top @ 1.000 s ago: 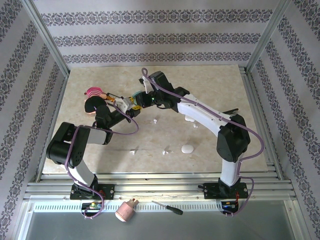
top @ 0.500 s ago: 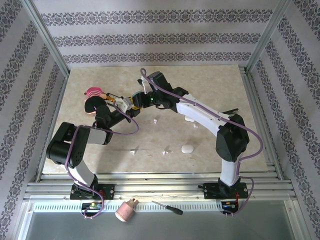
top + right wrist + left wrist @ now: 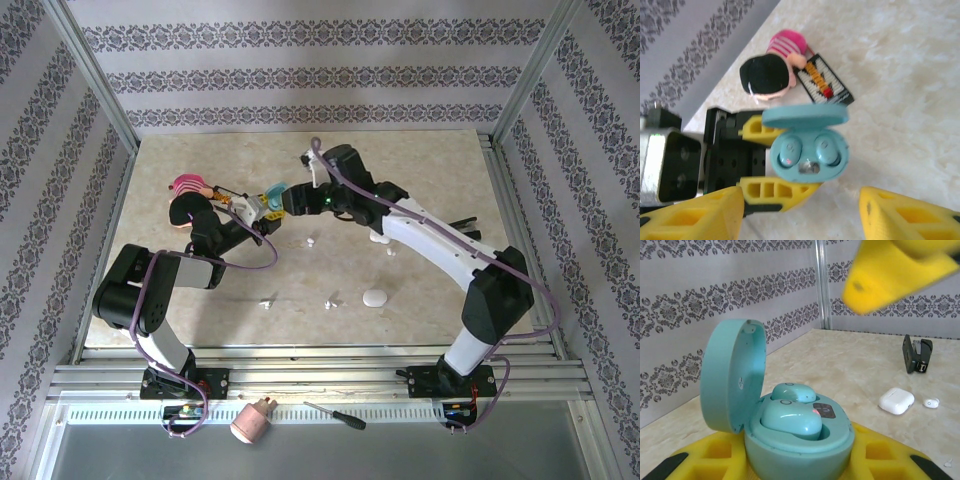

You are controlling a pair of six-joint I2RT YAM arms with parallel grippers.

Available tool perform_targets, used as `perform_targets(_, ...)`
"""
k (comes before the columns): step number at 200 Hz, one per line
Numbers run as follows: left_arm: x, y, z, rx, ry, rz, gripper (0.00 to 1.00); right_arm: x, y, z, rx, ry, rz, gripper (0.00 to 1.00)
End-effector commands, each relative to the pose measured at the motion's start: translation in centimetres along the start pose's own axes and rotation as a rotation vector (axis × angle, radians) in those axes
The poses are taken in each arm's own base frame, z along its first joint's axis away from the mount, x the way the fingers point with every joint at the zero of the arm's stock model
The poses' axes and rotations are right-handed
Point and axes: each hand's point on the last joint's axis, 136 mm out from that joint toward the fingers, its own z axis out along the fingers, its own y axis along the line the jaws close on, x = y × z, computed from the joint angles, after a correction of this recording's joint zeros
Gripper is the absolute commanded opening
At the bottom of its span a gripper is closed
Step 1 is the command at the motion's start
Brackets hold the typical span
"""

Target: Insert wireless bluetooth earbuds into charging case

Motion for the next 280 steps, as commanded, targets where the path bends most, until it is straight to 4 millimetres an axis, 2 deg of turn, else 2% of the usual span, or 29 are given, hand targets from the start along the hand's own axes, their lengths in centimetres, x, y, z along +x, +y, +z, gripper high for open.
perform_targets(1, -1.6, -1.4, 0.6, 0.070, -0.033, 0.062, 0.24, -2.3, -0.6, -0.5, -0.024, -0.077, 0.050, 0.65)
perform_targets(28, -1.6, -2.0, 0.8, 0.105, -0.031, 0.070, 0.24, -3.3, -0.8, 0.8, -0.041, -0.065, 0.081, 0.67)
perform_targets(57, -2.0, -2.2, 0.9, 0.117, -0.039, 0.080, 0.24, -3.5, -0.8, 2.6, -0.061, -0.025, 0.105, 0.67)
perform_targets(89, -2.3, -1.8, 1.1, 0.104, -0.045, 0.077, 0.24, -2.7, -1.5, 3.7, -0.053, 0.002, 0.124, 0.66)
perform_targets(122, -2.2, -1.5, 1.2, 0.089, -0.051, 0.060, 0.24, -1.4, -2.2, 4.0, -0.045, 0.030, 0.144, 0.58)
perform_targets(166, -2.6, -0.8, 1.6, 0.060, -0.069, 0.041, 0.24, -0.4, -2.7, 3.2, -0.024, 0.026, 0.154, 0.58)
perform_targets(204, -3.1, -0.7, 1.6, 0.059, -0.090, 0.020, 0.23, -0.7, -2.6, 1.6, -0.050, -0.024, 0.186, 0.67)
perform_targets(226, -3.3, -1.1, 2.1, 0.060, -0.099, 0.007, 0.23, -0.7, -1.8, 0.3, -0.144, -0.060, 0.219, 0.73)
perform_targets(232, -3.4, -1.3, 2.2, 0.061, -0.104, 0.004, 0.23, -0.2, -1.9, 0.1, -0.172, -0.062, 0.254, 0.75)
perform_targets(247, -4.0, -1.4, 2.2, 0.063, -0.140, -0.026, 0.23, -0.6, -1.4, -1.1, -0.275, -0.110, 0.335, 0.77)
perform_targets(280, -5.2, -2.3, 2.7, 0.093, -0.184, -0.060, 0.23, 0.2, -2.4, -2.1, -0.432, -0.142, 0.526, 0.76)
